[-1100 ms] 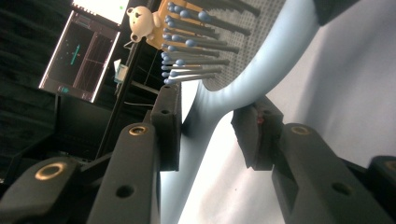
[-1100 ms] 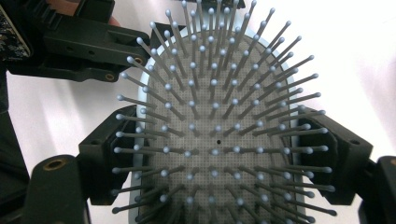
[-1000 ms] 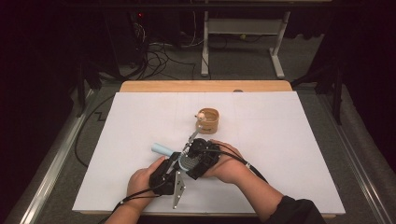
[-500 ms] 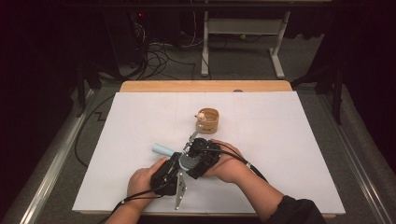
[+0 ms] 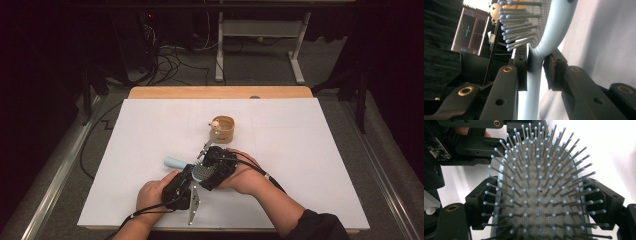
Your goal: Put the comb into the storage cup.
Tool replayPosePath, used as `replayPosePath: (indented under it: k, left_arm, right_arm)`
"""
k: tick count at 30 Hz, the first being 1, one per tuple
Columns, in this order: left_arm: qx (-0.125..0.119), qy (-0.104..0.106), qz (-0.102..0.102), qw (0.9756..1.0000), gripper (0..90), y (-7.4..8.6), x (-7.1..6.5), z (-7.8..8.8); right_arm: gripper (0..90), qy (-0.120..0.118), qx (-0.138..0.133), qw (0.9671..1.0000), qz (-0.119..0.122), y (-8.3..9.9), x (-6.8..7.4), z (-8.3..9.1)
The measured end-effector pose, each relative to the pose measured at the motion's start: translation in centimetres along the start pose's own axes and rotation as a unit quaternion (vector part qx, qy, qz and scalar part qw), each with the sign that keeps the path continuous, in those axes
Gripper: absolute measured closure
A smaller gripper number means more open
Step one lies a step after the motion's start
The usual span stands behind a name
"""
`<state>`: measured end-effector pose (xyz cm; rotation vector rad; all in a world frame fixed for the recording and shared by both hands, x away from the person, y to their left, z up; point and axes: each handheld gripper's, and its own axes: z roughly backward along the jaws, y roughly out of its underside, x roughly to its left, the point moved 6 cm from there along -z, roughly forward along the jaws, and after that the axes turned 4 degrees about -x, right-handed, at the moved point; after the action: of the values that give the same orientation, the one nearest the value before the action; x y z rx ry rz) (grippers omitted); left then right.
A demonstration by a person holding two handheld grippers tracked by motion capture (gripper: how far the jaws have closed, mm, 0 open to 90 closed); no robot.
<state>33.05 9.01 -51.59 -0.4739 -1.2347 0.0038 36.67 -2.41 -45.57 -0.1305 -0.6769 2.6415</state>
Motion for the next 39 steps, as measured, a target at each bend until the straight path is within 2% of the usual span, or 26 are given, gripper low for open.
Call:
replayPosePath:
  k: [8, 16, 28, 34, 36, 39]
  left_arm:
    - [0.006, -0.003, -0.004, 1.0000, 76.3, 0.1, 0.2, 0.1]
    - [0.003, -0.006, 0.002, 1.0000, 77.0, 0.1, 0.3, 0.0]
    - [0.000, -0.006, 0.011, 0.9999, 77.1, 0.1, 0.4, 0.0]
    - [-0.001, -0.005, 0.014, 0.9999, 77.1, 0.1, 0.4, 0.0]
    - [-0.001, -0.006, 0.014, 0.9999, 77.1, 0.1, 0.5, 0.0]
    - [0.000, -0.007, 0.014, 0.9999, 77.1, 0.1, 0.5, 0.0]
  right_arm:
    - [20.0, 0.003, -0.013, 0.9999, -0.001, -0.3, 0.0, 0.2]
    - [19.0, 0.014, -0.018, 0.9997, 0.007, -0.4, 0.0, 0.5]
    - [10.7, 0.029, -0.015, 0.9994, 0.011, 0.0, -0.3, 1.0]
    - [2.7, 0.033, -0.011, 0.9990, 0.026, 0.3, -0.4, 1.2]
    - [0.6, 0.036, -0.010, 0.9990, 0.023, 0.5, -0.5, 1.4]
    - [0.6, 0.040, -0.013, 0.9986, 0.033, 0.6, -0.7, 1.7]
